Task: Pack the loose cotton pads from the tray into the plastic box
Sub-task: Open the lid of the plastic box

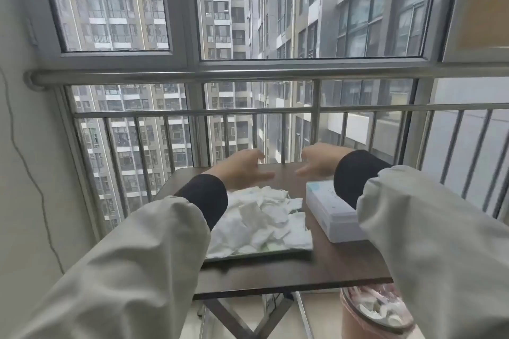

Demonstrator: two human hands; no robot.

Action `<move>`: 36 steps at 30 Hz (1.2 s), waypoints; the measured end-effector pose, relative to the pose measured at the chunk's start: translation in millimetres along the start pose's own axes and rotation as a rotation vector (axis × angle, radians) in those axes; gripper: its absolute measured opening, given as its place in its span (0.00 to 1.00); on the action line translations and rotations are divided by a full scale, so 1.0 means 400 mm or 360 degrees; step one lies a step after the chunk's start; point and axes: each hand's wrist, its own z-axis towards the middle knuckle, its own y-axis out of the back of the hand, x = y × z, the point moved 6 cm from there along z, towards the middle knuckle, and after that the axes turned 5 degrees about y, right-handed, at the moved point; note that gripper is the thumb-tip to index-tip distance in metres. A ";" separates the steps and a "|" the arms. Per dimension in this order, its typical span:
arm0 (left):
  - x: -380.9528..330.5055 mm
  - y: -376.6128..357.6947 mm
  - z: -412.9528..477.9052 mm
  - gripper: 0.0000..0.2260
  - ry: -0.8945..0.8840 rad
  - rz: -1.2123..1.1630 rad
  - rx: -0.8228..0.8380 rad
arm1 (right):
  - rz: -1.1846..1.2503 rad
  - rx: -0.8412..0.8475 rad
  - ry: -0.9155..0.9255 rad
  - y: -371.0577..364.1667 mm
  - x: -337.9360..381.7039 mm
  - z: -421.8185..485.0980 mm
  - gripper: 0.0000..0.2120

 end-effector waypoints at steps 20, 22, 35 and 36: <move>-0.136 -0.348 0.078 0.12 0.0653 -0.1704 0.0359 | 0.0089 0.0148 -0.0502 -0.210 -0.103 0.006 0.23; -0.128 -0.352 0.072 0.13 0.0708 -0.1810 0.0418 | 0.0088 0.0124 -0.0538 -0.209 -0.108 0.004 0.30; -0.143 -0.344 0.058 0.24 0.0612 -0.1629 0.0419 | 0.2359 0.0037 -0.0779 -0.232 -0.300 -0.055 0.31; -0.136 -0.348 0.065 0.24 0.0624 -0.1584 0.0375 | 0.2535 -0.0004 -0.0755 -0.241 -0.325 -0.067 0.26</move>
